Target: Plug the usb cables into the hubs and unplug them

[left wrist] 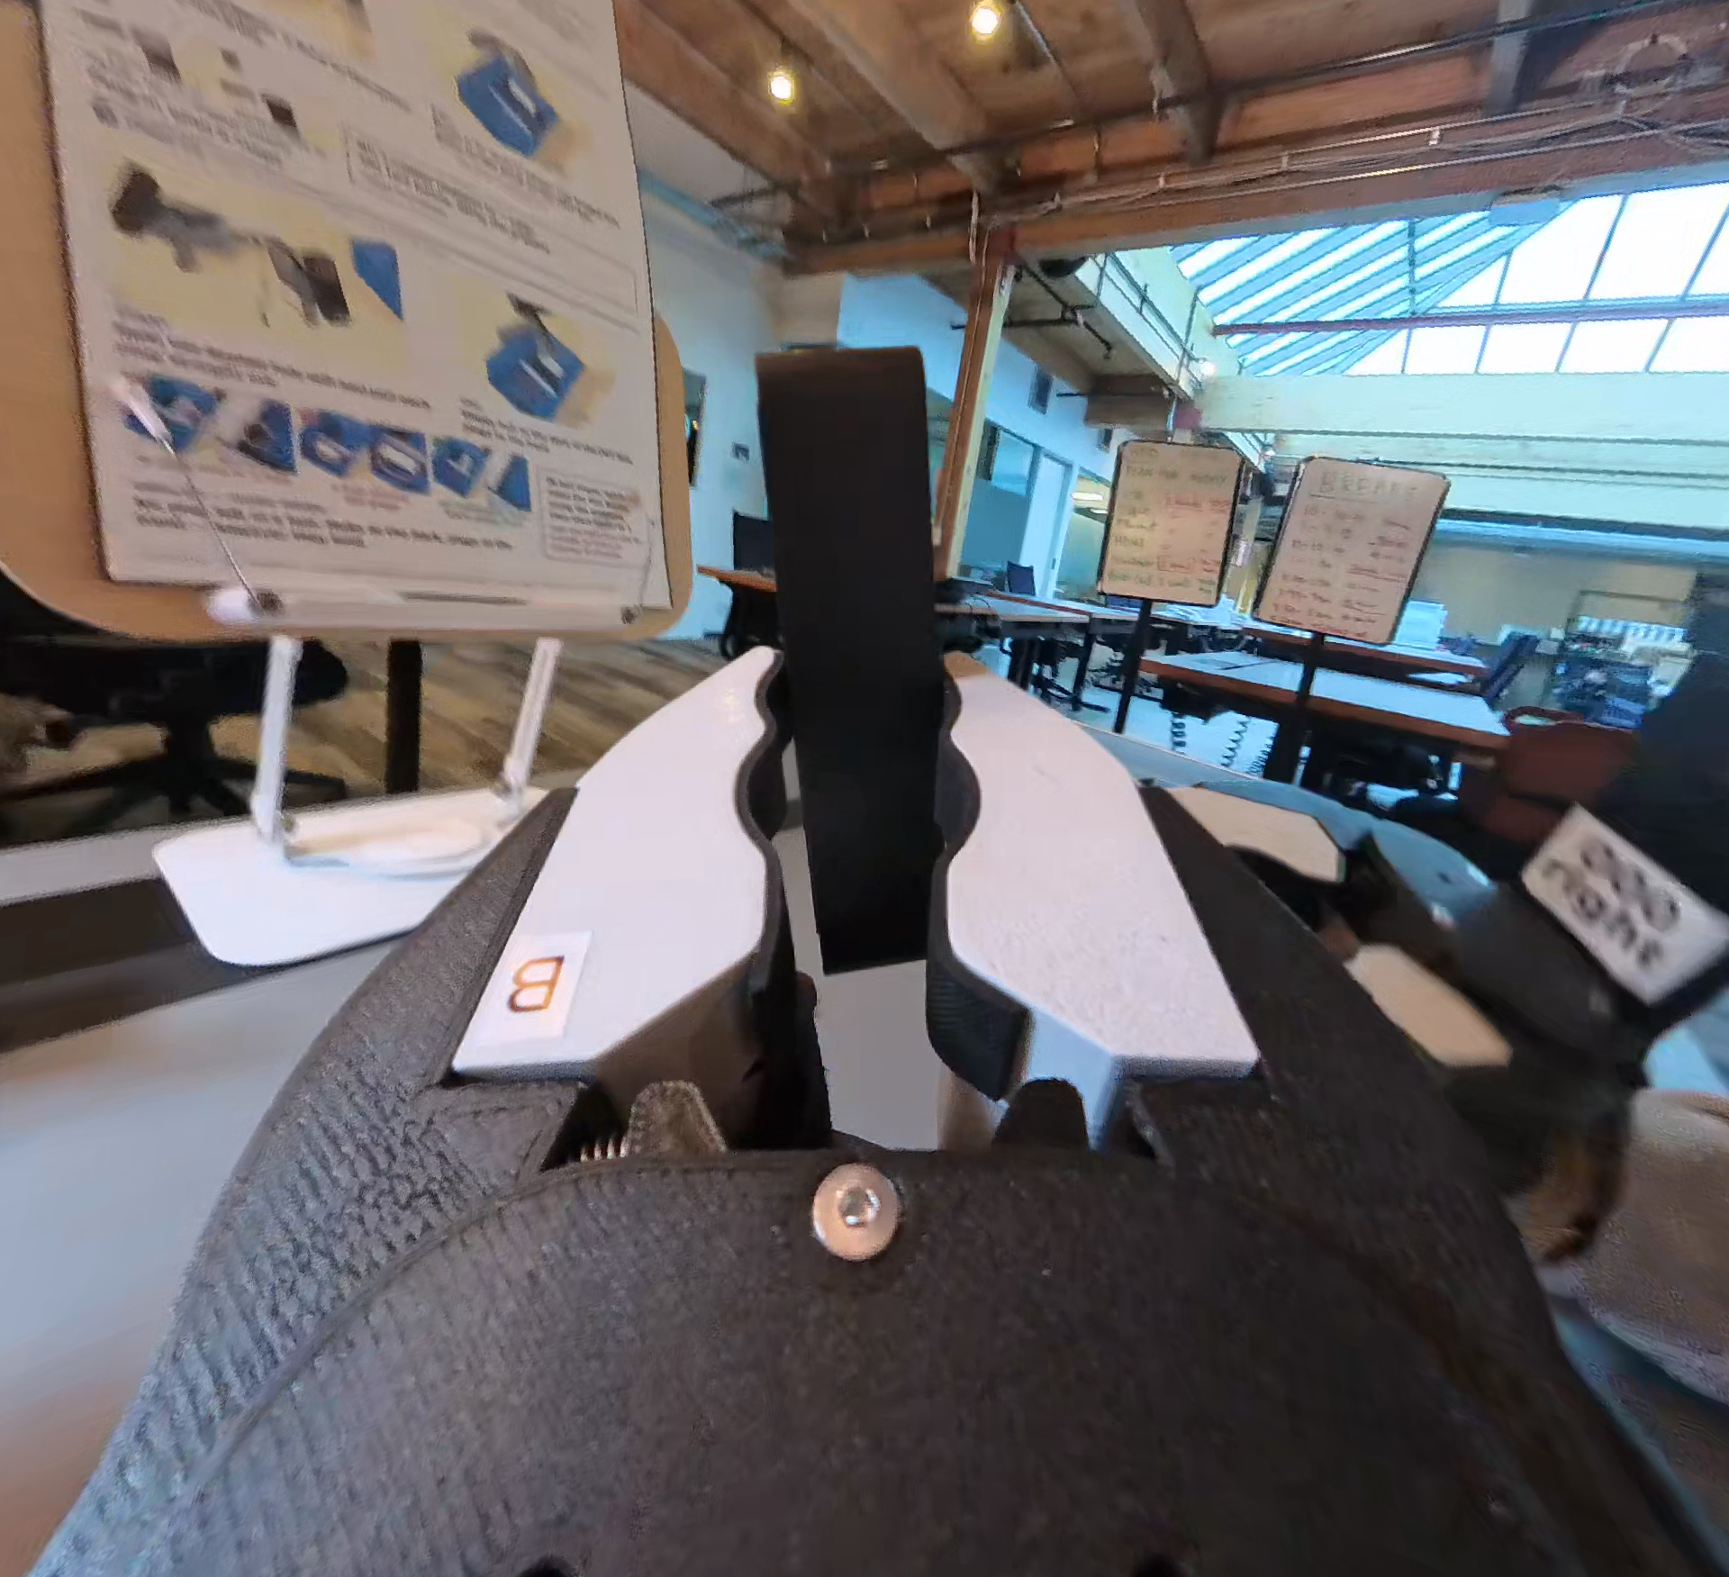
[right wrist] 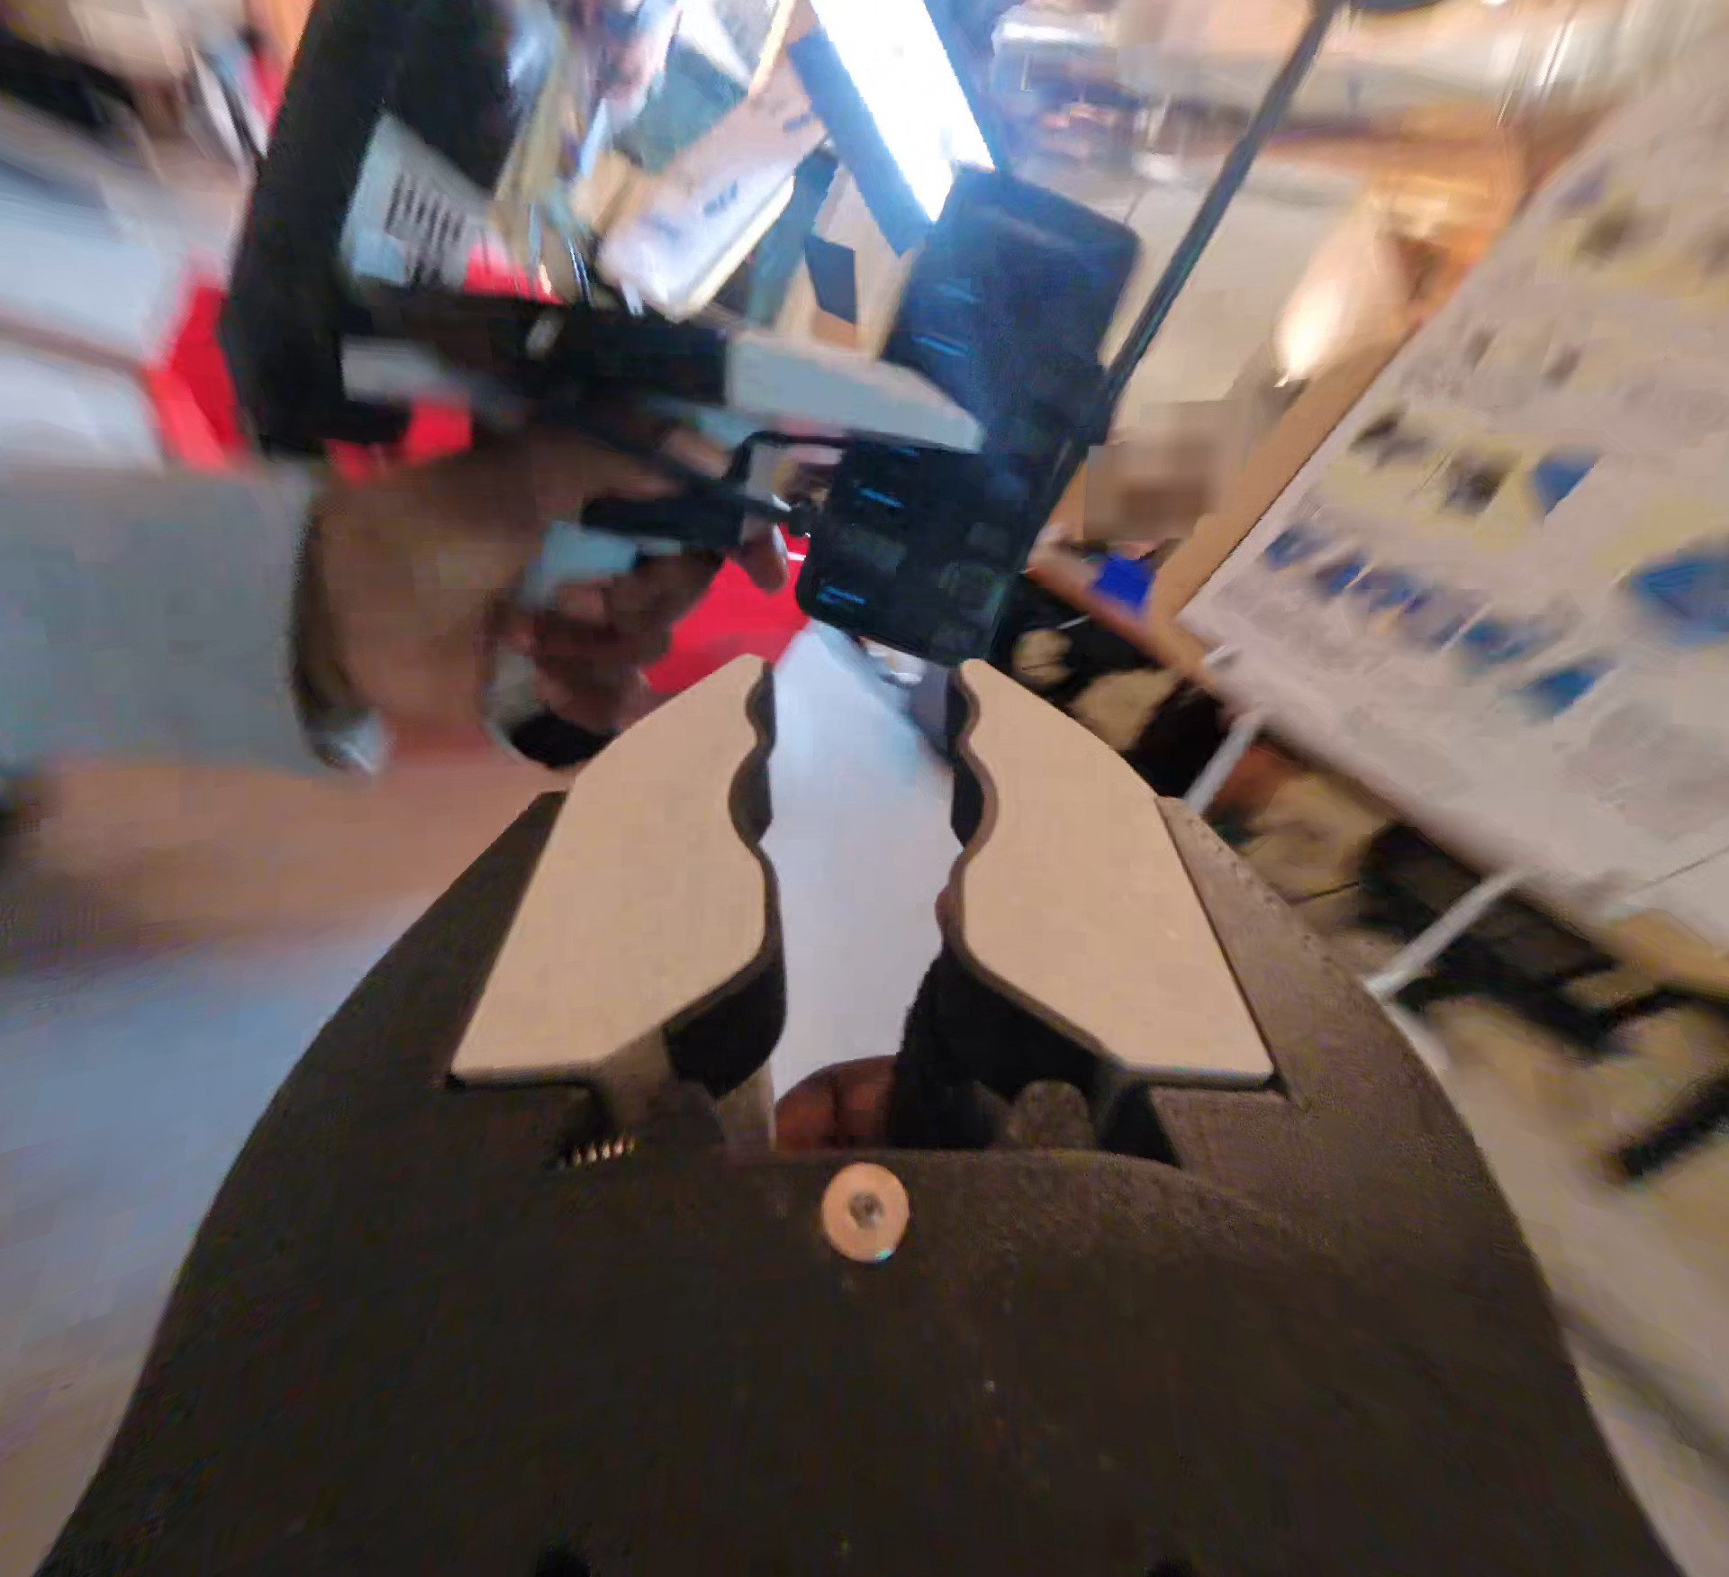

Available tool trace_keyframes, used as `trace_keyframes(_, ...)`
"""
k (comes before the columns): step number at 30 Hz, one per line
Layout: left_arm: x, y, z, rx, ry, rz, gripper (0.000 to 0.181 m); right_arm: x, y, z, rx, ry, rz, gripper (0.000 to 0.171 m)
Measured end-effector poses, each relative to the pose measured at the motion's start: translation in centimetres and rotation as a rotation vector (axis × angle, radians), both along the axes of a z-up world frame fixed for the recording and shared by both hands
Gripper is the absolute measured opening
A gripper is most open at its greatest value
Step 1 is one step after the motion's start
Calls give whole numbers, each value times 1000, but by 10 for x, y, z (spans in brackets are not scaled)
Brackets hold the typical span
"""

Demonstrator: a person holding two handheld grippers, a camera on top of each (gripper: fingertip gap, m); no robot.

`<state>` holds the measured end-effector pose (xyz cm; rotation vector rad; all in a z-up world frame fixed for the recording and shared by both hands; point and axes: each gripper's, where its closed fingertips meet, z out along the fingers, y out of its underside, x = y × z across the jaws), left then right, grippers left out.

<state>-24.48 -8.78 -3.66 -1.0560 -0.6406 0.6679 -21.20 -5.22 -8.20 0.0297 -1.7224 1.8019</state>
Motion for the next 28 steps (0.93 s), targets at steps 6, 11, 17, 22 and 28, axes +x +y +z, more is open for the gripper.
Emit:
trace_keyframes(6,9,3,4,-184,205,114,28,3,-20,-5,-462,-1246,458,25)
trace_keyframes(11,9,13,-5,-331,268,185,28,-5,-12,-1,-613,-1400,508,21)
trace_keyframes(17,12,31,-15,-449,319,186,28,-10,-14,-12,-630,-1497,495,18)
trace_keyframes(22,12,32,-15,-540,363,238,28,-10,-14,-8,-672,-1521,542,8)
trace_keyframes(28,23,29,8,-699,497,353,31,0,-14,13,-685,-1436,587,9)
